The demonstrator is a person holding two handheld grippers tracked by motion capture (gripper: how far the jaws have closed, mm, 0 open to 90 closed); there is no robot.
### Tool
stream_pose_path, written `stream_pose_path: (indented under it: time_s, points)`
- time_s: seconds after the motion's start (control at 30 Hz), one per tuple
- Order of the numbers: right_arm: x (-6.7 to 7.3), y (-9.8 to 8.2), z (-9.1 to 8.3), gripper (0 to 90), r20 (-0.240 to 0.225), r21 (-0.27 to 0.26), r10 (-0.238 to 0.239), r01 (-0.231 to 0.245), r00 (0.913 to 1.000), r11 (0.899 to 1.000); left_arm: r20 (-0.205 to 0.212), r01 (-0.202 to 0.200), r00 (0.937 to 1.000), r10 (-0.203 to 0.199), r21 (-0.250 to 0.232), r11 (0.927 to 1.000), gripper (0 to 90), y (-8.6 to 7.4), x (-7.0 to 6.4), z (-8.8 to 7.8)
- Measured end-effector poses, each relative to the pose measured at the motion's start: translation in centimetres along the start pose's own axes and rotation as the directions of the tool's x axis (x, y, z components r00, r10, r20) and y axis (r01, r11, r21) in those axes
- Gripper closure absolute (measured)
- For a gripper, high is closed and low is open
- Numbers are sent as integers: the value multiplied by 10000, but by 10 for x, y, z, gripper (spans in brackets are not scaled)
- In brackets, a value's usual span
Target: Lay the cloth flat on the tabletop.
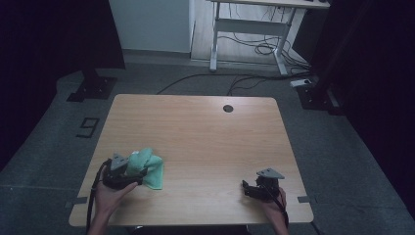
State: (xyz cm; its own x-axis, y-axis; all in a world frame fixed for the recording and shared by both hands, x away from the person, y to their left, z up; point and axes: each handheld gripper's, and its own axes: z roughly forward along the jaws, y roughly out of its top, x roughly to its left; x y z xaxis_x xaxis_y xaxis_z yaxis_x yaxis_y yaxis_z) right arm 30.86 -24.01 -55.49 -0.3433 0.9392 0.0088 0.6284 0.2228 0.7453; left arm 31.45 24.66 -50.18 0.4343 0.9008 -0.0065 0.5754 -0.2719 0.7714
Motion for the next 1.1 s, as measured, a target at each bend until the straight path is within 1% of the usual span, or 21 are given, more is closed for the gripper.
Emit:
stream_pose_path:
  time_s: [0.03, 0.07, 0.1, 0.13, 0.17, 0.2, 0.27, 0.3, 0.33, 0.37, 0.4, 0.47, 0.57, 0.63, 0.67, 0.73, 0.9, 0.93, 1.03, 1.07, 1.1]
  points:
    - [0, 0, 0, 176, 0, 0, 0, 0, 10000, 10000, 0, 0, 10000, 0, 0, 10000, 171, 0, 0, 0]
    - [0, 0, 0, 176, -2, -1, 5, -5, 10000, 10000, -188, -85, 9998, 88, 150, 9999, 189, 0, 0, 7]
    - [0, 0, 0, 176, -2, -1, 5, -5, 10000, 10000, -188, -85, 9998, 88, 150, 9999, 212, 0, 0, 7]
    - [0, 0, 0, 176, 1, -3, 17, -17, 10000, 10000, -294, -46, 9996, 53, 243, 9997, 245, 0, 0, 12]
    - [0, 0, 0, 176, 1, -3, 17, -17, 10000, 10000, -294, -46, 9996, 53, 243, 9997, 287, 0, 0, 12]
    - [0, 0, 0, 176, 2, -4, 13, -13, 10000, 10000, -543, 36, 9985, -17, 349, 9994, 311, -2, 2, 17]
    - [0, 0, 0, 176, 2, -2, 14, -14, 10000, 10000, -557, 217, 9983, -193, 418, 9989, 361, -6, 4, 22]
    - [0, 0, 0, 176, 2, -2, 14, -14, 10000, 10000, -557, 217, 9983, -193, 418, 9989, 397, -6, 4, 22]
    - [0, 0, 0, 176, 3, -1, 6, -6, 10000, 10000, -664, 323, 9974, -286, 547, 9980, 422, -10, 5, 28]
    - [0, 0, 0, 177, 3, -3, 8, -8, 10000, 10000, -664, 323, 9974, -286, 547, 9980, 446, -10, 5, 28]
    - [0, 0, 0, 177, 3, -3, 8, -8, 10000, 10000, -620, 373, 9975, -345, 445, 9983, 446, -12, 5, 30]
    - [0, 0, 0, 179, 10, -7, 34, -34, 10000, 10000, -663, 329, 9973, -306, 343, 9989, 522, -13, 5, 30]
    - [0, 0, 0, 180, 21, -8, 42, -42, 10000, 10000, -694, 176, 9975, -156, 281, 9995, 607, -14, 5, 30]
    - [0, 0, 0, 184, 36, -14, 46, -46, 10000, 10000, -611, 135, 9981, -123, 188, 9997, 648, -14, 5, 29]
    - [0, 0, 0, 185, 42, -15, 55, -55, 10000, 10000, -447, 164, 9989, -162, 43, 9999, 662, -14, 6, 27]
    - [0, 0, 0, 186, 48, -17, 60, -60, 10000, 10000, -340, 136, 9993, -138, -59, 9999, 676, -14, 5, 25]
    - [0, 0, 0, 189, 58, -25, 69, -69, 10000, 10000, -67, 169, 9998, -171, -257, 9995, 685, -12, 2, 20]
    - [0, 0, 0, 189, 58, -27, 69, -69, 10000, 10000, 71, 122, 9999, -119, -363, 9993, 686, -9, 0, 18]
    - [0, 0, 0, 190, 59, -27, 69, -69, 10000, 10000, 204, 102, 9998, -92, -503, 9987, 687, -6, -4, 15]
    - [0, 0, 0, 191, 61, -29, 72, -72, 10000, 10000, 393, 81, 9992, -56, -631, 9980, 687, -1, -8, 13]
    - [0, 0, 0, 191, 61, -29, 72, -72, 10000, 10000, 393, 81, 9992, -56, -631, 9980, 686, -1, -8, 13]
